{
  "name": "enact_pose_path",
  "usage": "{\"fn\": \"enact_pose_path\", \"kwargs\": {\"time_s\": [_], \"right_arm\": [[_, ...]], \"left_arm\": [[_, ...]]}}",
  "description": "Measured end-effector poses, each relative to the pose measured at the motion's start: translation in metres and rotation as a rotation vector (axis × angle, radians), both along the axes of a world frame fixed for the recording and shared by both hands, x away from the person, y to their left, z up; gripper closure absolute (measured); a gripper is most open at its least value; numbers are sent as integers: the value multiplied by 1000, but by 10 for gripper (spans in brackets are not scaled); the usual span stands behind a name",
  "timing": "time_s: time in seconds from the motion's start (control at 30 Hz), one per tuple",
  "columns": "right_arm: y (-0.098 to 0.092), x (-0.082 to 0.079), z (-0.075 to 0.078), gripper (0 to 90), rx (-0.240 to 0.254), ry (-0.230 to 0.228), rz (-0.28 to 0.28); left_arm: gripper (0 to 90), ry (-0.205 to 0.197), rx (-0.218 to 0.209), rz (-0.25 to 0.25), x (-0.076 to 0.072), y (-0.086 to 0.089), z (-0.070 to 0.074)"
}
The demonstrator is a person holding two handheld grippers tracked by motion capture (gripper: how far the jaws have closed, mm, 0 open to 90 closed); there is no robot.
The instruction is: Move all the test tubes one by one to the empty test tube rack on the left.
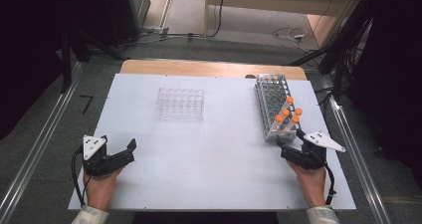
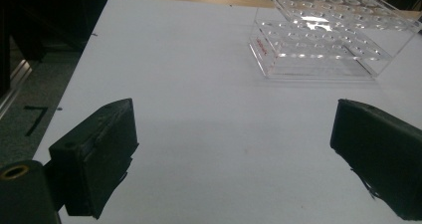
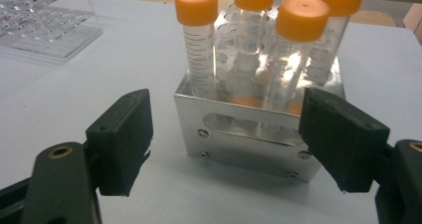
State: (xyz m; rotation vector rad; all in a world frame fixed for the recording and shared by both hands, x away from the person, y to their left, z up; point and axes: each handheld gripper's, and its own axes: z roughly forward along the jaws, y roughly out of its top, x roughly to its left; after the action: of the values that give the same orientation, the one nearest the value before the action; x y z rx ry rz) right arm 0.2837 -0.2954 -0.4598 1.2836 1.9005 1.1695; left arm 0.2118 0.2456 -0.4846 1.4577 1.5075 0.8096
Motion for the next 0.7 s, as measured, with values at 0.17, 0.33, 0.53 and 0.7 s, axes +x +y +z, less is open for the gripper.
{"fn": "enact_pose_path", "kwargs": {"time_s": [0.17,0.33,0.53,0.7], "right_arm": [[5,3,0,242,3,1,14],[11,9,0,318,9,-4,32],[15,17,0,391,12,-3,37],[17,23,0,460,18,-6,33]], "left_arm": [[47,1,1,0,0,0,0],[47,2,-2,-2,0,0,0],[47,1,-3,-2,0,0,0],[48,0,-5,1,0,0,0]]}}
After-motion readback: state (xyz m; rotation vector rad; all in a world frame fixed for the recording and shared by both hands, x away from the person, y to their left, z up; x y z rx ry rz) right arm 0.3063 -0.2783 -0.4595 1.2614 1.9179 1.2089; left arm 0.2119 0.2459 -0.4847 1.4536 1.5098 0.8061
